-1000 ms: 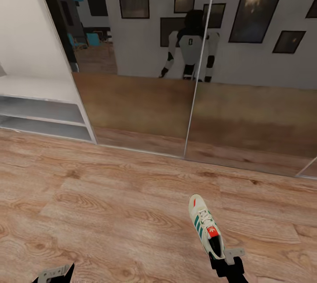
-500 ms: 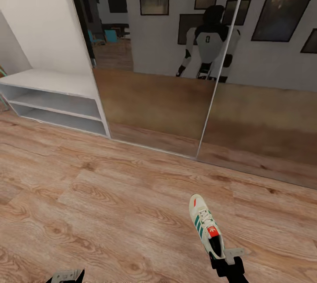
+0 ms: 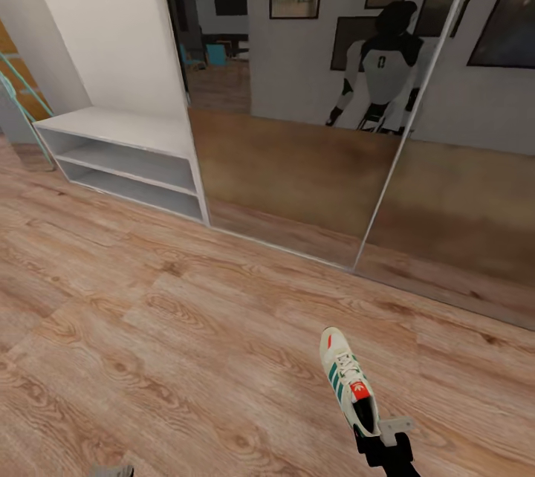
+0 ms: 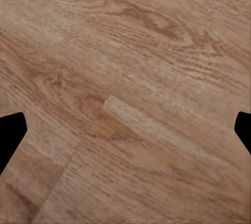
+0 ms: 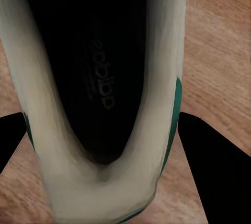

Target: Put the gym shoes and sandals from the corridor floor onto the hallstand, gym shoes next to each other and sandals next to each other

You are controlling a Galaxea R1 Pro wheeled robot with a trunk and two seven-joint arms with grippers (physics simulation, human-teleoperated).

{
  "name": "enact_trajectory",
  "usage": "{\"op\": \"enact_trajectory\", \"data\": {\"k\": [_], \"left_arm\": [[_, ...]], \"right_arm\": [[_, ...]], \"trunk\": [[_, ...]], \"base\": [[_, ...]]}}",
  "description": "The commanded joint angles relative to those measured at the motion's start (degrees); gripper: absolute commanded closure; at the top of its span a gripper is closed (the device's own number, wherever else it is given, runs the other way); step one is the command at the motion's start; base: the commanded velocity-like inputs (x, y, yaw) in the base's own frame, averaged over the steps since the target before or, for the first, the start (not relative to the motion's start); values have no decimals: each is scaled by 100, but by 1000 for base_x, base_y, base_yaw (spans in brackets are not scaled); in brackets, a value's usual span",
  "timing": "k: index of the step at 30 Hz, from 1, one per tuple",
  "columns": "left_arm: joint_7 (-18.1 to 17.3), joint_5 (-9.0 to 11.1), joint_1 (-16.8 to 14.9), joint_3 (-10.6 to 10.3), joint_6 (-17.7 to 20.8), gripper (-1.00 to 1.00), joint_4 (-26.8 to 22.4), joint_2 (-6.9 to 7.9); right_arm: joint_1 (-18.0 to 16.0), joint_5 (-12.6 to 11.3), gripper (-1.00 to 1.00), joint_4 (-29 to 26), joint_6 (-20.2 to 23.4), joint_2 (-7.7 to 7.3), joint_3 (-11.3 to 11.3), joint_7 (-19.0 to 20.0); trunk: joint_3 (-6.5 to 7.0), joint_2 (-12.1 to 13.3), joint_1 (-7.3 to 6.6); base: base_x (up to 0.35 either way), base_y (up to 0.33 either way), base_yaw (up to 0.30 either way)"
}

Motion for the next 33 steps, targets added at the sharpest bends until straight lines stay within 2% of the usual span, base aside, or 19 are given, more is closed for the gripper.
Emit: {"op": "enact_trajectory", "data": {"k": [1,33], "left_arm": [[-42,-20,-7,50,-27,-100,44,-7],[-34,-23,-7,50,-43,-100,189,-4]], "right_arm": [[-2,30,100,3,-14,-9,20,-21],[-2,38,100,12,-14,8,28,-20]], "trunk": [[-11,-2,-1],[-198,-2,-1]], "base": [[0,0,210],[0,0,214]]}}
